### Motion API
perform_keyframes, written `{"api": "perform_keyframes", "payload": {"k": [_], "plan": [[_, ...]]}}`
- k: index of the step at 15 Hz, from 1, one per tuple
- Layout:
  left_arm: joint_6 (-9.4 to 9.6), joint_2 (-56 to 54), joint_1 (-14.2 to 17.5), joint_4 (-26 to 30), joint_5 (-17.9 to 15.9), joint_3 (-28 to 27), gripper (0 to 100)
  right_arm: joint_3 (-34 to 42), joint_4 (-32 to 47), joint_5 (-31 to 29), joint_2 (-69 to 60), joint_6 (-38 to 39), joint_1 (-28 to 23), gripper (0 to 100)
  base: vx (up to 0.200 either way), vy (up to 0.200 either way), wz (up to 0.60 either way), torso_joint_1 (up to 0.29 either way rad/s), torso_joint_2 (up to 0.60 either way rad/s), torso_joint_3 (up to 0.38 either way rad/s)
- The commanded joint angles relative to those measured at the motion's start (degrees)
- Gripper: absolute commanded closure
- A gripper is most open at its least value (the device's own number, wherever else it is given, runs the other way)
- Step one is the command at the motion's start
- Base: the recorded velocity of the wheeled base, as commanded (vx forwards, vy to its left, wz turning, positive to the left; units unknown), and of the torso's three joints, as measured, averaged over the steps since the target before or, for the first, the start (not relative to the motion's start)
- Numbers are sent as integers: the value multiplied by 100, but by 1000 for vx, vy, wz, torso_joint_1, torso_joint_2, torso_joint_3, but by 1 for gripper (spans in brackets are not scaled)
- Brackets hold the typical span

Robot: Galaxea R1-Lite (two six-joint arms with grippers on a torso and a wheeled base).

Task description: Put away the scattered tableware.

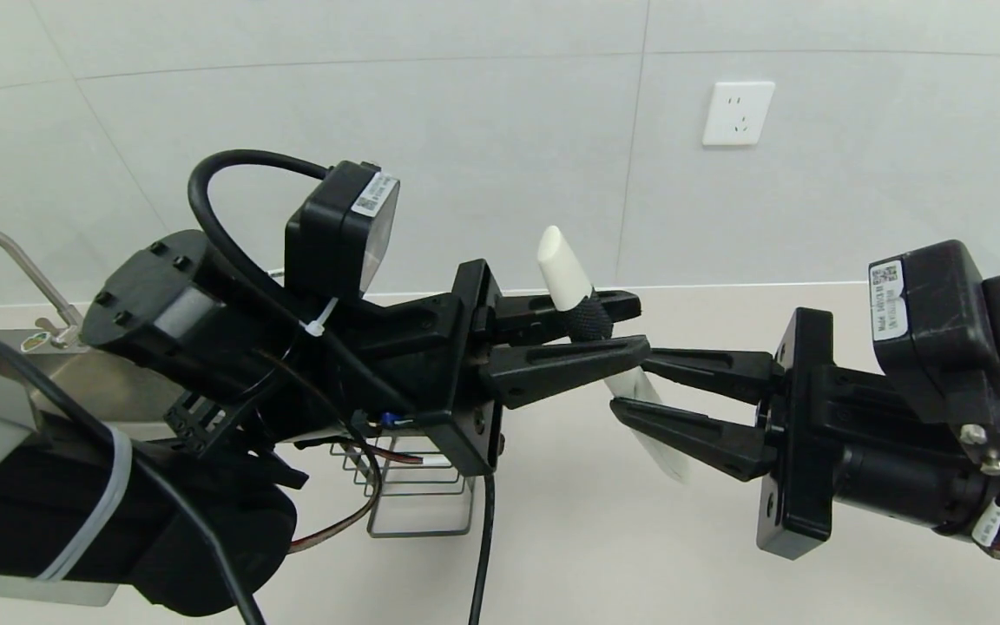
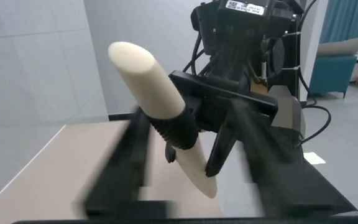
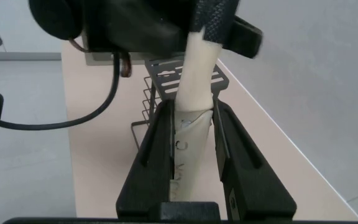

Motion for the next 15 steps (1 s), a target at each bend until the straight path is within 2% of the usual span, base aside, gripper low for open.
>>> {"api": "perform_keyframes", "payload": {"k": [1,2,4,8,10,11,14,15], "plan": [[-4,-17,3,-9,-7,5,100,-73,0,-8,10,-7,2,100,0,0,0,0,0,0],[-4,-17,3,-9,-7,-4,100,-82,0,-17,18,-7,11,0,0,0,0,0,0,0],[-4,-26,12,-9,73,5,100,-29,9,-192,54,2,46,0,0,0,0,0,0,0],[22,-61,21,-9,837,49,100,23,0,-219,141,2,37,0,0,0,0,0,0,0],[31,-166,21,-9,1048,260,100,23,0,-342,194,63,37,0,0,0,0,0,0,0],[31,-307,21,-9,1426,576,100,23,0,-562,221,204,37,0,0,0,0,0,0,0],[49,-623,170,52,1479,989,100,173,-70,-711,221,397,29,0,0,0,0,0,0,0],[49,-711,241,149,1488,998,100,234,-70,-711,221,397,29,100,0,0,0,0,0,0]]}}
